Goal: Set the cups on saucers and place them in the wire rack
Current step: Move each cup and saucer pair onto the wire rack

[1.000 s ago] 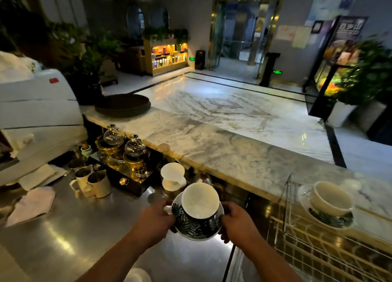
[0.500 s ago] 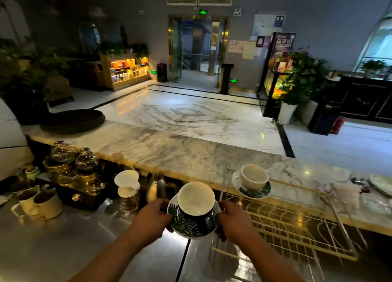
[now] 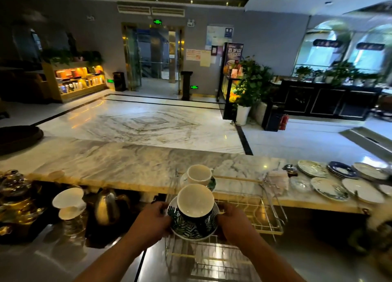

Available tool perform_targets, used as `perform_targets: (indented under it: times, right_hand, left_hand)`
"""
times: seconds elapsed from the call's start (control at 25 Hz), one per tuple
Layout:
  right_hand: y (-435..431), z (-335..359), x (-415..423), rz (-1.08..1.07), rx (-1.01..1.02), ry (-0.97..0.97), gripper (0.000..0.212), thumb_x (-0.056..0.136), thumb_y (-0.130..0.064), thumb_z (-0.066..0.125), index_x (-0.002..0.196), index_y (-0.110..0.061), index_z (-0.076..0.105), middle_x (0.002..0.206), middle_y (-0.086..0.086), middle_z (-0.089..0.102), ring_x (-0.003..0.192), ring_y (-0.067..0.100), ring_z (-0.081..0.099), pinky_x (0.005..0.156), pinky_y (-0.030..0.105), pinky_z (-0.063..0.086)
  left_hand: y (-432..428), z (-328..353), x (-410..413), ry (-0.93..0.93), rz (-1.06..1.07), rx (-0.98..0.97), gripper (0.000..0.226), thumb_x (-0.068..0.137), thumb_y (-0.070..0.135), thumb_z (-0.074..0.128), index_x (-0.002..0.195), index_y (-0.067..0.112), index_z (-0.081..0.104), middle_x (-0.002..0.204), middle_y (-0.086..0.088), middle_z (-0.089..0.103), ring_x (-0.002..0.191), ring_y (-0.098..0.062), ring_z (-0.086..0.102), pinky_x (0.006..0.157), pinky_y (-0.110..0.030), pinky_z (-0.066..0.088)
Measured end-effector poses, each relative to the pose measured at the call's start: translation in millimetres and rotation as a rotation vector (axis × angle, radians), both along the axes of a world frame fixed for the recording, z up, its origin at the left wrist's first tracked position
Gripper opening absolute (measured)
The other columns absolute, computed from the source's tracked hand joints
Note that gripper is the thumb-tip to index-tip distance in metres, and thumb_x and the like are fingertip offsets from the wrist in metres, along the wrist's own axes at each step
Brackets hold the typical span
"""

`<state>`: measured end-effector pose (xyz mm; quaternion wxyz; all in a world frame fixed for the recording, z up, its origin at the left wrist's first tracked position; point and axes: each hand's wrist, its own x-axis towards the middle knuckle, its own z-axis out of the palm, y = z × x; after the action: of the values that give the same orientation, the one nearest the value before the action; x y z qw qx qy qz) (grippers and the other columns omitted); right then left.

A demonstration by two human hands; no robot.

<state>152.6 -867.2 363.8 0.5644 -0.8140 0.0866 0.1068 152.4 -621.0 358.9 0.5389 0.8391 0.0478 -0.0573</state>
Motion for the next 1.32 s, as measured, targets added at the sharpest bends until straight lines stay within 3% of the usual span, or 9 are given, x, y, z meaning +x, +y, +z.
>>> perform_targets:
  times: [0.08,0.2,0.28,0.6,0.8,0.96,1.08,1.2,1.32]
  right_hand:
    - [-22,2,-4,-0.037,-0.024,-0.015,0.027,0.093,-0.008,0.058,0.113,-0.025,0.065,0.078,0.009,0.080,0.066,0.024,0.077,0.061,0.044,0.064]
    - [-49,5,-9,-0.057,-0.058,-0.027,0.030,0.096,-0.008,0.056,0.122,-0.021,0.063,0.085,0.016,0.078,0.061,0.023,0.071,0.054,0.036,0.059]
    - [-63,5,-11,-0.067,-0.050,-0.020,0.032,0.098,-0.007,0.056,0.127,-0.019,0.061,0.090,0.017,0.077,0.063,0.022,0.071,0.052,0.032,0.058]
    - [-104,-1,-2,-0.056,-0.123,-0.041,0.028,0.101,-0.012,0.055,0.129,-0.014,0.059,0.093,0.015,0.074,0.051,0.012,0.065,0.046,0.028,0.053]
    - [-119,-11,14,-0.081,-0.158,-0.037,0.025,0.100,-0.014,0.056,0.126,-0.016,0.060,0.090,0.013,0.075,0.050,0.011,0.064,0.046,0.026,0.051]
    - [-125,-24,26,-0.097,-0.140,-0.025,0.027,0.101,-0.015,0.056,0.128,-0.017,0.059,0.092,0.012,0.074,0.051,0.009,0.066,0.044,0.023,0.050]
    - [-129,-30,39,-0.115,-0.134,-0.023,0.025,0.101,-0.014,0.057,0.126,-0.016,0.060,0.093,0.009,0.073,0.057,0.013,0.072,0.046,0.022,0.052]
    - [-133,-35,52,-0.122,-0.138,-0.014,0.026,0.101,-0.012,0.055,0.126,-0.015,0.061,0.095,0.009,0.073,0.061,0.017,0.075,0.046,0.023,0.054]
    - [-137,-40,63,-0.121,-0.170,0.003,0.025,0.101,-0.012,0.055,0.126,-0.014,0.060,0.093,0.012,0.074,0.056,0.017,0.072,0.043,0.024,0.052]
  left_hand:
    - [-22,-2,5,0.023,-0.012,-0.028,0.026,0.081,0.007,0.068,0.102,0.021,0.069,0.072,-0.004,0.079,0.060,-0.021,0.076,0.053,-0.036,0.062]
    - [-50,-6,13,0.032,-0.041,-0.044,0.025,0.082,0.004,0.071,0.097,0.024,0.067,0.064,0.003,0.077,0.052,-0.015,0.073,0.041,-0.022,0.050]
    - [-64,-8,18,0.040,-0.065,-0.041,0.024,0.083,0.005,0.072,0.097,0.023,0.068,0.066,0.001,0.078,0.056,-0.017,0.075,0.044,-0.022,0.052]
    - [-103,-19,41,0.090,-0.134,0.056,0.037,0.080,0.018,0.071,0.116,0.030,0.067,0.094,-0.003,0.077,0.063,-0.014,0.076,0.046,-0.026,0.053]
    - [-120,-25,60,0.064,-0.196,0.114,0.046,0.082,0.010,0.072,0.125,0.025,0.068,0.109,0.006,0.072,0.068,-0.013,0.077,0.060,-0.031,0.058]
    - [-128,-33,73,0.101,-0.168,0.083,0.046,0.082,0.007,0.074,0.126,0.019,0.068,0.095,-0.002,0.077,0.066,-0.018,0.078,0.050,-0.024,0.056]
    - [-133,-36,83,0.104,-0.159,0.112,0.042,0.081,0.015,0.074,0.122,0.026,0.067,0.081,-0.001,0.079,0.057,-0.011,0.074,0.044,-0.022,0.051]
    - [-136,-39,95,0.104,-0.187,0.125,0.034,0.082,0.021,0.073,0.113,0.033,0.066,0.091,0.003,0.079,0.067,-0.010,0.077,0.063,-0.034,0.062]
    - [-140,-42,103,0.099,-0.188,0.130,0.024,0.078,0.029,0.071,0.098,0.040,0.065,0.092,0.005,0.078,0.075,-0.012,0.077,0.077,-0.046,0.064]
